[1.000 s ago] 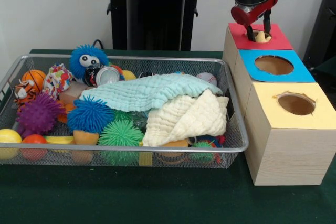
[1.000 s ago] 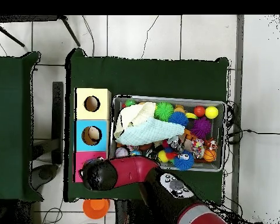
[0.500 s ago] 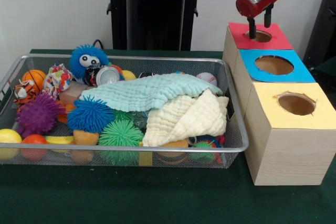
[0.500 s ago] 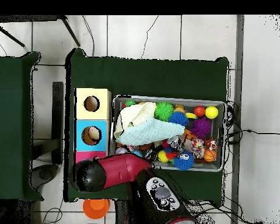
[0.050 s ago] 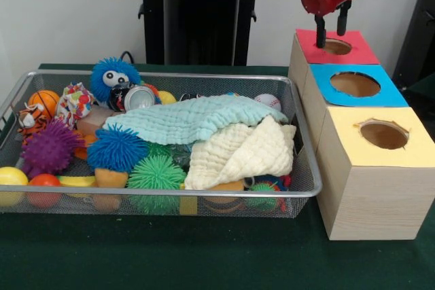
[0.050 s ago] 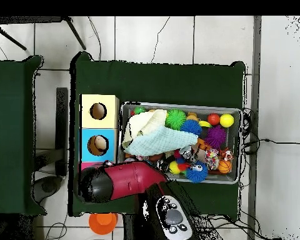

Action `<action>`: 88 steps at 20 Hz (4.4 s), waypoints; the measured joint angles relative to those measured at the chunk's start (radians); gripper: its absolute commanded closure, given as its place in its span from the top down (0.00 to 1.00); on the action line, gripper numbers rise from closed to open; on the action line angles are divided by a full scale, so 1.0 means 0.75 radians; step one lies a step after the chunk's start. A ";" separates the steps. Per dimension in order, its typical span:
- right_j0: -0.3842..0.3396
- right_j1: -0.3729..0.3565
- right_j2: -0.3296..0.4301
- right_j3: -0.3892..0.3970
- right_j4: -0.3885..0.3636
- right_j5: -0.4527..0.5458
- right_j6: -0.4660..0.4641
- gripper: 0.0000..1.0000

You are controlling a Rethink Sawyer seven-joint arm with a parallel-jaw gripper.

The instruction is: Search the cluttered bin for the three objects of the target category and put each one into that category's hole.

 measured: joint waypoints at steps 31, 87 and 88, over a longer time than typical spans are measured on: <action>-0.736 -0.122 -0.016 -0.086 -0.312 0.021 0.000 1.00; -0.985 0.250 0.355 -0.803 -0.761 0.521 -0.702 1.00; -0.985 0.252 0.355 -0.803 -0.761 0.521 -0.702 1.00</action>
